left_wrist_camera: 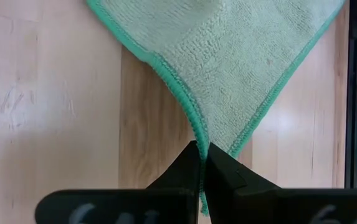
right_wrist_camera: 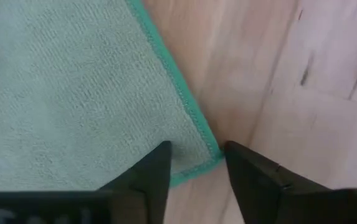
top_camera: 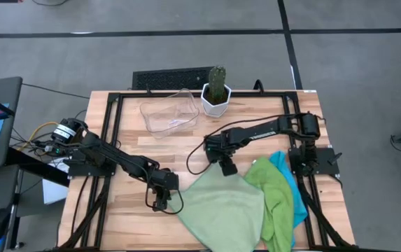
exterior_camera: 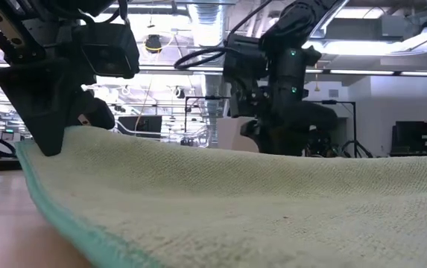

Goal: Fold microfiber towels
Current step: Fold the light green microfiber towel

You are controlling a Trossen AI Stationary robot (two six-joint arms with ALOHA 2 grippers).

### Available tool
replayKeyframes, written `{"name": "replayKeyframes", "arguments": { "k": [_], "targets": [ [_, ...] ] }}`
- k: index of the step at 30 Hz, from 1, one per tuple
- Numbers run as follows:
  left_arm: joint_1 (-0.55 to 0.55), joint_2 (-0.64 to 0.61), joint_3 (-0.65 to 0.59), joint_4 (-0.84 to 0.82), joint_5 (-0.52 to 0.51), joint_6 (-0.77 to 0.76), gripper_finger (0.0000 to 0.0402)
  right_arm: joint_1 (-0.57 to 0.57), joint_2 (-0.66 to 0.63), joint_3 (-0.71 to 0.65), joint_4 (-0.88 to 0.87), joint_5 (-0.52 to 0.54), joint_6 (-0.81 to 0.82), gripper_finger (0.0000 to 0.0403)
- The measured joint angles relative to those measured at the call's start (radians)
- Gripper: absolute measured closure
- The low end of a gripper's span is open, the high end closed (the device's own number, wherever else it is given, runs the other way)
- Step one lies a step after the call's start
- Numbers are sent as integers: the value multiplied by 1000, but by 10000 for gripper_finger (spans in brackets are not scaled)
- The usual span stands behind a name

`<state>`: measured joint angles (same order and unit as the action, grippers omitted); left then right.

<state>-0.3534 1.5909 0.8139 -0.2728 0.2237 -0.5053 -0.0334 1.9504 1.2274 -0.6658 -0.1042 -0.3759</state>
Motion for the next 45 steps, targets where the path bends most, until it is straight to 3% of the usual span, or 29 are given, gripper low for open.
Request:
{"name": "replayKeyframes", "arguments": {
  "k": [7,9,17,25,30,37,45],
  "targets": [
    [0,0,0,1,0,0,401,-1,0,0,-3,-2,24,373],
    [0,0,0,1,0,4,401,-1,-10,0,-14,-1,27,388],
    [1,-71,22,-120,-30,1,401,23,-213,-2,-71,122,55,392],
    [9,-241,137,-430,-247,23,401,43,-485,0,-85,266,165,387],
    [8,-329,229,-588,-367,31,401,107,-608,-1,-89,419,185,391],
    [8,-402,309,-651,-400,31,401,216,-693,-1,-84,498,257,391],
    [4,-415,474,-783,-399,-25,401,381,-702,0,-42,684,287,391]
  ]
}}
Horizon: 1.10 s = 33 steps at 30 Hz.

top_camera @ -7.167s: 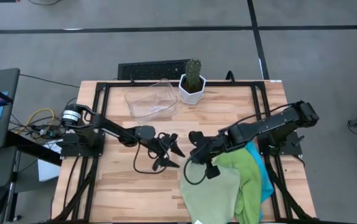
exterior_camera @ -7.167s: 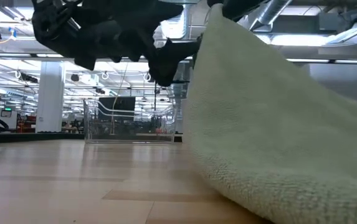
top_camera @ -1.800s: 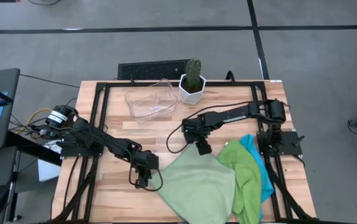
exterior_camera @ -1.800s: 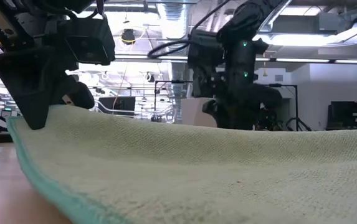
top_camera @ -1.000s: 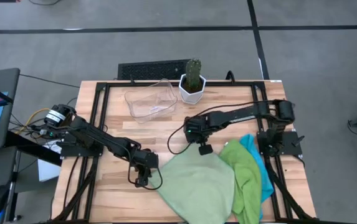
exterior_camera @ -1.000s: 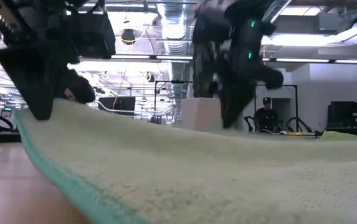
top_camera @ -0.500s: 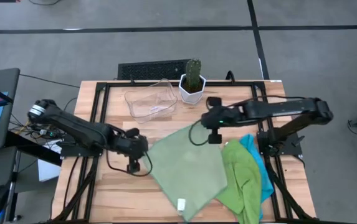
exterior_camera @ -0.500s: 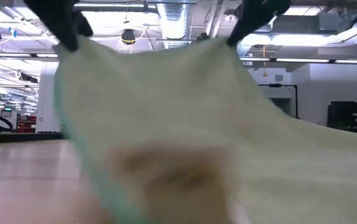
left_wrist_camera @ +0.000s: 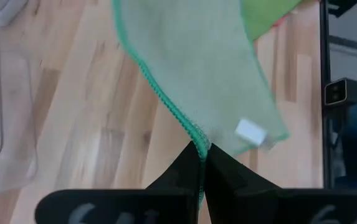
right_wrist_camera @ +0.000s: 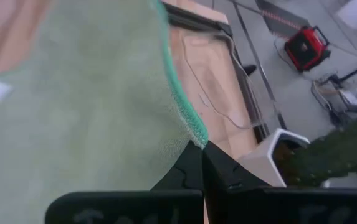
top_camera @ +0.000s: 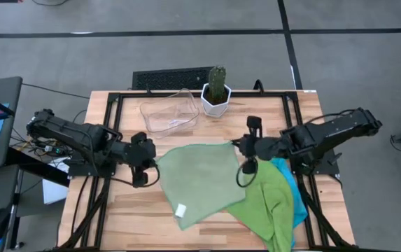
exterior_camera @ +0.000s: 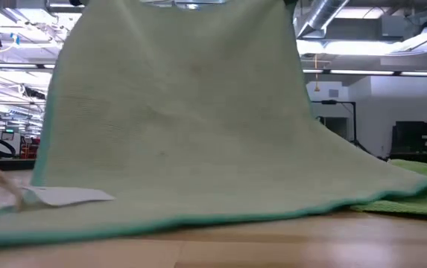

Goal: Fold microfiber towels
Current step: Fold the light green microfiber towel

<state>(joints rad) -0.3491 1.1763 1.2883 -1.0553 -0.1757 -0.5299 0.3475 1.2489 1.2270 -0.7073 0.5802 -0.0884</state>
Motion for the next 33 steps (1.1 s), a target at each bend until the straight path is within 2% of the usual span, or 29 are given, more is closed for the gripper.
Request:
{"name": "replayKeyframes", "arguments": {
  "k": [8,13,19,24,28,33],
  "targets": [
    [-41,8,13,-10,81,-106,401,149,0,0,14,58,126,391],
    [-115,8,13,4,116,-174,401,250,1,0,69,58,168,391],
    [-194,8,13,100,118,-224,401,345,1,46,138,94,144,391],
    [-228,8,76,132,105,-225,401,399,1,93,190,150,82,391],
    [-231,8,143,126,65,-192,401,408,27,117,199,187,78,391],
    [-226,8,206,125,62,-173,401,408,117,176,229,182,9,391]
  ]
}}
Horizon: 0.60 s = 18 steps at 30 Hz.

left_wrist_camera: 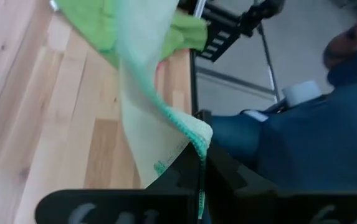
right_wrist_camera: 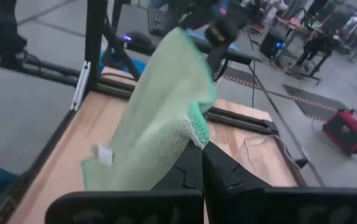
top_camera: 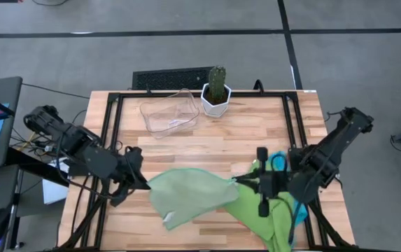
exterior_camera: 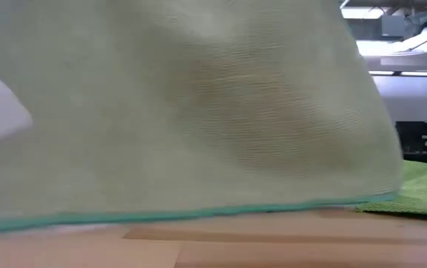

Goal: Fold microfiber towels
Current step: Fold the light green microfiber towel

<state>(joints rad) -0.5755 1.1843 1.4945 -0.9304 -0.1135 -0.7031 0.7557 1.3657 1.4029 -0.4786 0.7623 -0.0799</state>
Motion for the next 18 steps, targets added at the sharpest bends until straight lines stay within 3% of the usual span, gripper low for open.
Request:
{"name": "replayKeyframes", "arguments": {
  "k": [6,14,18],
  "targets": [
    [-27,0,28,6,1,-19,401,63,116,124,-14,9,-59,389],
    [-65,10,29,5,11,-106,401,143,202,247,-47,156,-160,387],
    [-65,14,29,-64,-17,-101,401,105,204,247,-152,208,-103,388]
  ]
}}
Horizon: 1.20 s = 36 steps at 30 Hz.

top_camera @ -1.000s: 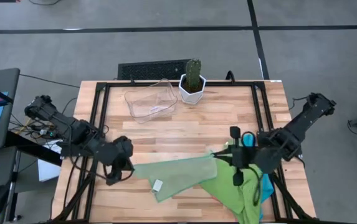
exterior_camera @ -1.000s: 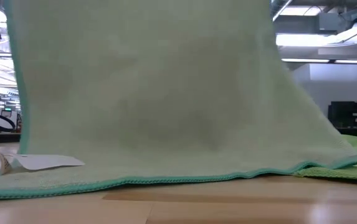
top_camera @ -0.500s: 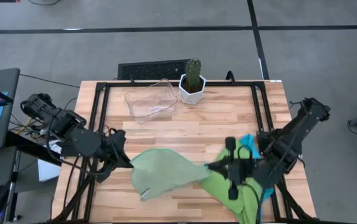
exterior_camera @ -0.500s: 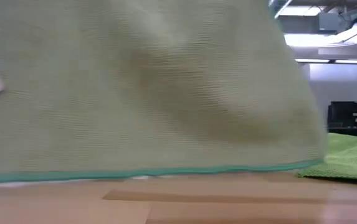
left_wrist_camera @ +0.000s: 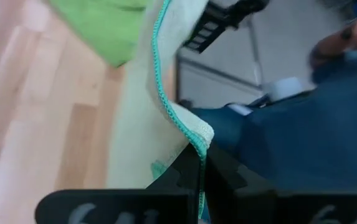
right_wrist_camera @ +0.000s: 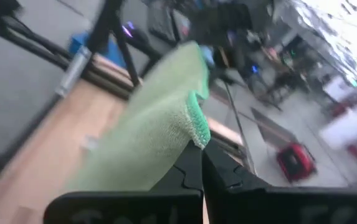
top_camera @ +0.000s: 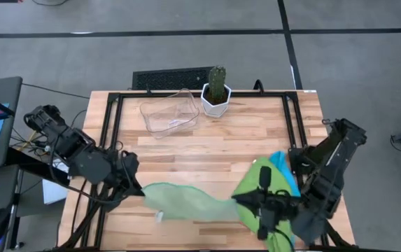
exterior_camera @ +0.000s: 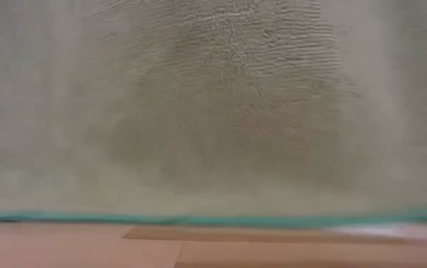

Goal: Fold microfiber towels
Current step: Fold the light green microfiber towel

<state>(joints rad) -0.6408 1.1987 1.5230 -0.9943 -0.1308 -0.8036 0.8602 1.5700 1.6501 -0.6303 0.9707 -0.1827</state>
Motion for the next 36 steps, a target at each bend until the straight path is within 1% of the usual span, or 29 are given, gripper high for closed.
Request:
{"name": "replayKeyframes", "arguments": {
  "k": [4,6,10,14,18,23,27,30,32,36],
  "targets": [
    [11,12,0,-142,-133,11,401,-90,12,0,-207,-1,211,385],
    [27,25,-1,-198,-169,13,401,-136,33,0,-320,-4,305,384],
    [59,49,-30,-219,-200,62,401,-224,78,0,-495,-23,427,386],
    [94,81,-75,-220,-207,133,401,-300,130,-1,-582,-79,470,383],
    [132,102,-131,-220,-228,190,401,-345,163,-2,-628,-82,465,383],
    [169,106,-223,-220,-249,213,401,-393,171,-6,-665,-105,467,385],
    [200,106,-292,-220,-250,212,401,-439,144,-93,-653,-112,464,381],
    [222,106,-328,-213,-252,213,401,-478,127,-174,-627,-128,464,385],
    [234,106,-345,-198,-256,213,401,-502,125,-219,-579,-133,463,386],
    [244,105,-368,-148,-256,219,401,-516,125,-255,-546,-167,462,380]
  ]
}}
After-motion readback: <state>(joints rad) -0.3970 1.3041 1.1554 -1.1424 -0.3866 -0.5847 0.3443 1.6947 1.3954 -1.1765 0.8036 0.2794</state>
